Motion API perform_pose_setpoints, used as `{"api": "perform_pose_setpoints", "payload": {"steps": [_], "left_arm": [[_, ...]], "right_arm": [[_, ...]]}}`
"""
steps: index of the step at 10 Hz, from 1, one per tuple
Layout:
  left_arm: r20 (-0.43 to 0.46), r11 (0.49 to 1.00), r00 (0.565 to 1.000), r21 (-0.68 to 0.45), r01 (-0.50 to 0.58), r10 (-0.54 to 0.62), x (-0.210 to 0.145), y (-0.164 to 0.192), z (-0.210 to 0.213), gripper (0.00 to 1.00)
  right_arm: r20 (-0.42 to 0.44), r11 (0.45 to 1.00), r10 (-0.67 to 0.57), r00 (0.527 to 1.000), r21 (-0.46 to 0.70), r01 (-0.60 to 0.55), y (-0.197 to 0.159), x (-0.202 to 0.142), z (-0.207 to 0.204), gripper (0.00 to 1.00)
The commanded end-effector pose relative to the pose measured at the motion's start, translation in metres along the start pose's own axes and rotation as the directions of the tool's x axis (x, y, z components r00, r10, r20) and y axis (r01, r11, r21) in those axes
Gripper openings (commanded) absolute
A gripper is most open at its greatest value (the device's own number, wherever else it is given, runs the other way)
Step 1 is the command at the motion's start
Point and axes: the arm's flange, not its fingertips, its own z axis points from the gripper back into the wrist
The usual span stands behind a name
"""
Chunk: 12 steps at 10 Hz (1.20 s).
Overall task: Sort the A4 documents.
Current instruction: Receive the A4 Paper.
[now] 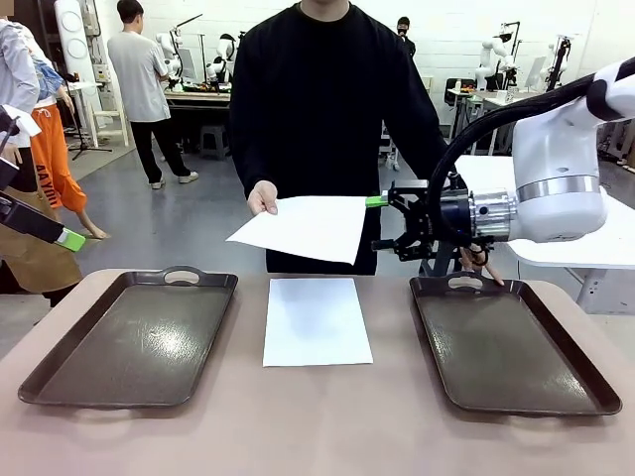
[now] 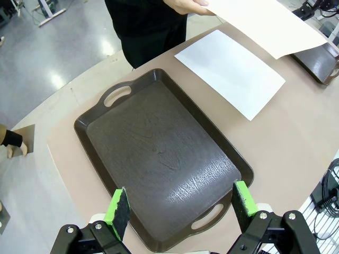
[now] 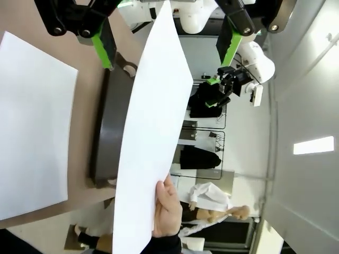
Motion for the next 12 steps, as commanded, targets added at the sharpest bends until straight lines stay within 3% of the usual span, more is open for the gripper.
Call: {"api": "perform_pose_setpoints", "payload": {"steps": [1,6,7,8,9,10,11,12], "left_arm": [[0.003,1.0,1.0,0.0,0.002,-0.002,-0.001,0.002,0.0,1.0],[0.003,1.0,1.0,0.0,0.002,-0.002,-0.001,0.002,0.0,1.0],[0.003,1.0,1.0,0.0,0.002,-0.002,-0.001,0.002,0.0,1.0],[0.003,1.0,1.0,0.0,0.002,-0.002,-0.001,0.002,0.0,1.0],[0.003,1.0,1.0,0.0,0.002,-0.002,-0.001,0.002,0.0,1.0],[0.003,1.0,1.0,0.0,0.002,-0.002,-0.001,0.002,0.0,1.0],[0.003,1.0,1.0,0.0,0.002,-0.002,-0.001,0.002,0.0,1.0],[0.003,1.0,1.0,0.0,0.002,-0.002,-0.001,0.002,0.0,1.0]], "right_arm": [[-0.004,0.999,-0.037,0.999,0.011,0.037,-0.003,0.008,-0.019,1.0],[0.028,0.997,-0.082,0.996,0.014,0.082,-0.022,0.016,-0.04,1.0],[0.038,0.997,-0.073,0.997,0.009,0.073,-0.024,0.017,-0.042,0.83],[0.051,0.996,-0.087,0.995,0.027,0.086,-0.025,0.02,-0.043,0.82],[0.058,0.995,-0.097,0.994,0.041,0.094,-0.024,0.024,-0.046,0.64],[0.055,0.994,-0.1,0.993,0.052,0.097,-0.023,0.025,-0.048,0.63],[0.053,0.994,-0.096,0.994,0.056,0.093,-0.022,0.025,-0.05,0.45],[0.05,0.993,-0.099,0.994,0.065,0.096,-0.022,0.026,-0.052,0.44]]}}
